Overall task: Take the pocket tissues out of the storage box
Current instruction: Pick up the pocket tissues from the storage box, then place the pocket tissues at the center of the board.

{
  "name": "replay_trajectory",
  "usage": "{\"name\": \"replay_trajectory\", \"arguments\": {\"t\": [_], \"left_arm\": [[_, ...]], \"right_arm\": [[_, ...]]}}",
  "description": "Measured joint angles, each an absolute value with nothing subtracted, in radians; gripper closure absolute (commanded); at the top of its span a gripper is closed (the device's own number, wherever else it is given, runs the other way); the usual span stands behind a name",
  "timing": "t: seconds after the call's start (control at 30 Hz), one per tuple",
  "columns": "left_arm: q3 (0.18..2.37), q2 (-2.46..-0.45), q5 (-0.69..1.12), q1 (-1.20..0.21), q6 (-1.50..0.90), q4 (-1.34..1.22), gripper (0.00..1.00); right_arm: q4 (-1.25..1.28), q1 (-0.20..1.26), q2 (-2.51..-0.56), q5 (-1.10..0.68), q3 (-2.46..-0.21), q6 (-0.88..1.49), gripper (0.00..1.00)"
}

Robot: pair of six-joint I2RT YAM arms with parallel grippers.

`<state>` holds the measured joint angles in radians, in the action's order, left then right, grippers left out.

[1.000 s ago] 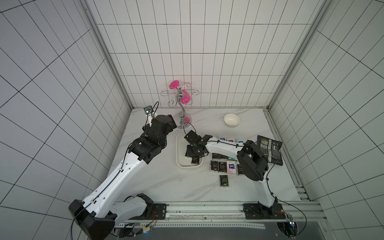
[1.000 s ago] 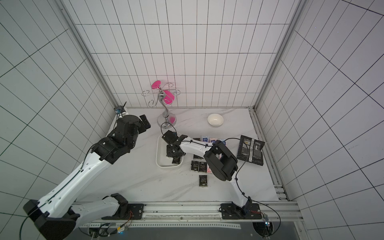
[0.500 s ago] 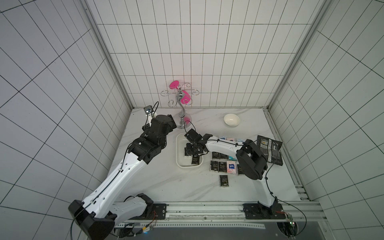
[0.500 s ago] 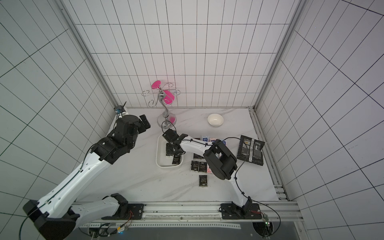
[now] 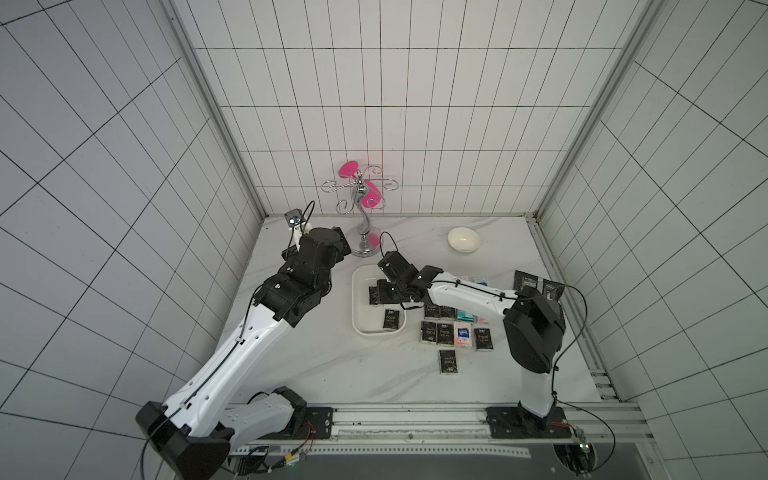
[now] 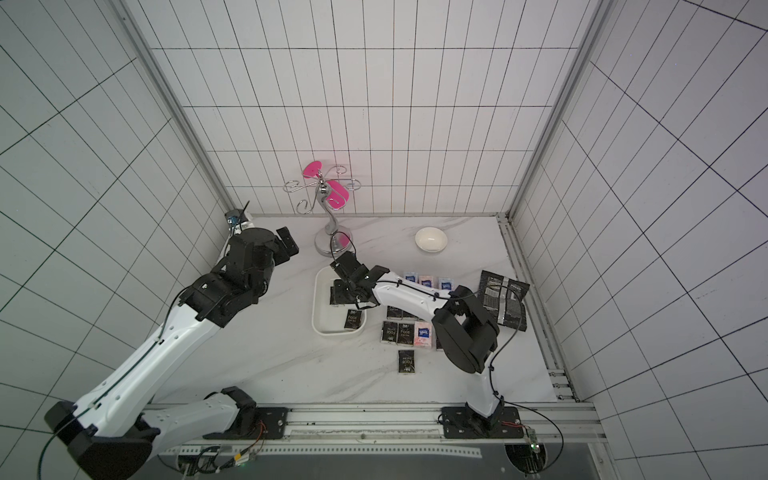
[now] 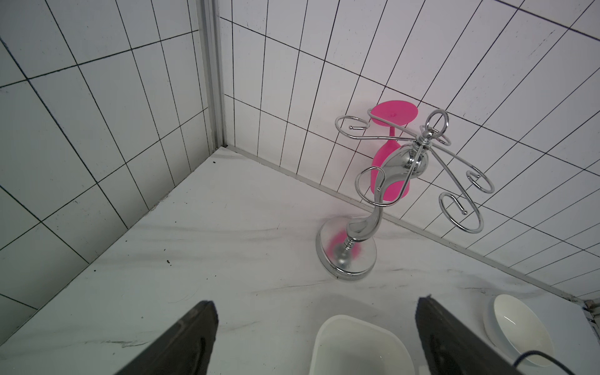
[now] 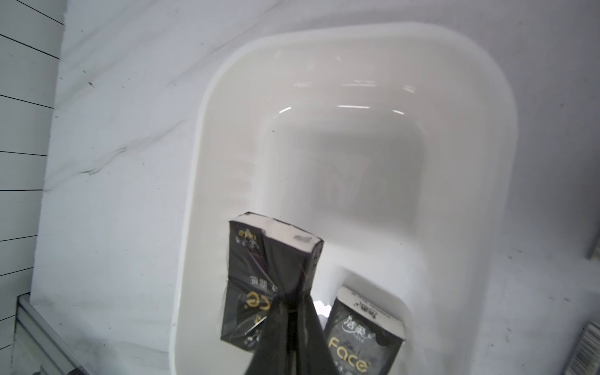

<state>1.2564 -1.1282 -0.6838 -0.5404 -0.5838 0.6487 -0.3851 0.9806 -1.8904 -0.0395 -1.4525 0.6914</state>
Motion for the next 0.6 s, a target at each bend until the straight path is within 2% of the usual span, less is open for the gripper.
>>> {"name": "replay_trajectory", "arguments": {"t": [0.17, 0.6], "left_arm": [[1.256, -1.130, -0.683, -0.540, -0.584, 0.649, 0.01], [1.259, -1.174, -0.673, -0.550, -0.585, 0.647, 0.02]], "right_arm": [[-0.369, 0.971, -1.731, -0.036, -1.344, 0.688, 1.00], [-0.432, 0.971, -1.264, 0.009, -0.850, 0.745, 1.00]]}}
